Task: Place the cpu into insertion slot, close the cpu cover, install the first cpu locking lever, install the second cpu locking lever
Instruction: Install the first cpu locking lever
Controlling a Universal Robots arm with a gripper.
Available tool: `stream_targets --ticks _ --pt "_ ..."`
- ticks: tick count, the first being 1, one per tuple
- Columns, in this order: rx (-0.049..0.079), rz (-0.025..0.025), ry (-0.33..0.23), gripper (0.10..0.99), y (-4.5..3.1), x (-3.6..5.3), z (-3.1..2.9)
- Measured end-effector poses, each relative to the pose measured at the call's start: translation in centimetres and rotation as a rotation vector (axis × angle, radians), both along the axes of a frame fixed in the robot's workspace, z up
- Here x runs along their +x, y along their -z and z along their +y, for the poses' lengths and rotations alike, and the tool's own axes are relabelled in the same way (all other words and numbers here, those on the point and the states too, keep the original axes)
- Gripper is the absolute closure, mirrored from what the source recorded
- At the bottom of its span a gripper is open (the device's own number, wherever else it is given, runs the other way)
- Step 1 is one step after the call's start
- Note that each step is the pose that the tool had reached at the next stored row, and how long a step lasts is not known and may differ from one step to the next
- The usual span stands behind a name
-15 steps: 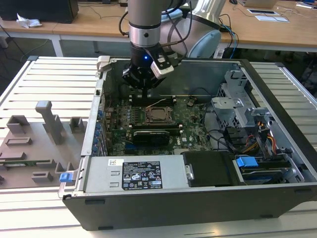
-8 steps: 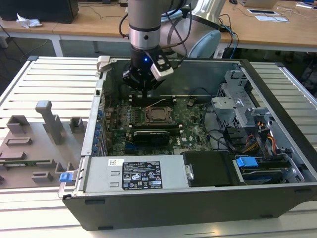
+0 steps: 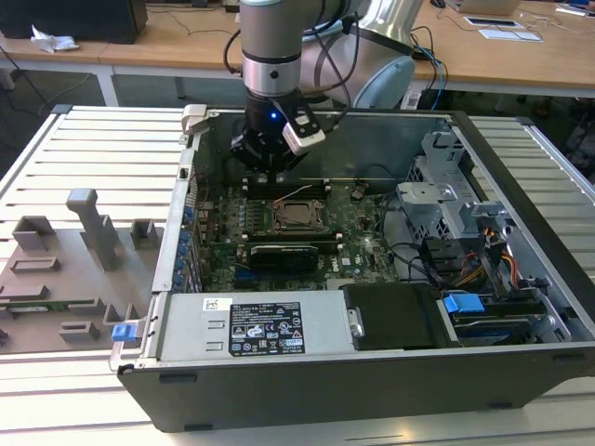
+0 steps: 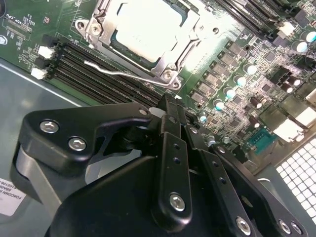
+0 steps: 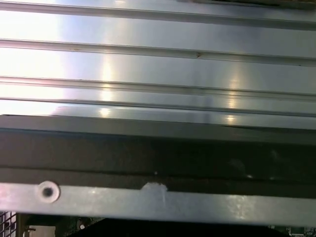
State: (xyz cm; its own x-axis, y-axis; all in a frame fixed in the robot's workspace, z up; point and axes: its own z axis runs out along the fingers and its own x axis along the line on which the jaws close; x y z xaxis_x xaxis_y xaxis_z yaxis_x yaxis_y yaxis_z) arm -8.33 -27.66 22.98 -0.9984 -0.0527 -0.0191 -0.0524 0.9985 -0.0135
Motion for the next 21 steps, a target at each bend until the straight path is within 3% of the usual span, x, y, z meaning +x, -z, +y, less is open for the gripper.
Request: stream_targets --ticks 17,21 --pt "0.000 0.0000 0.000 0.980 1.17 0.07 0.00" --pt "0.000 0.0001 0.000 0.980 1.51 0.59 0.01"
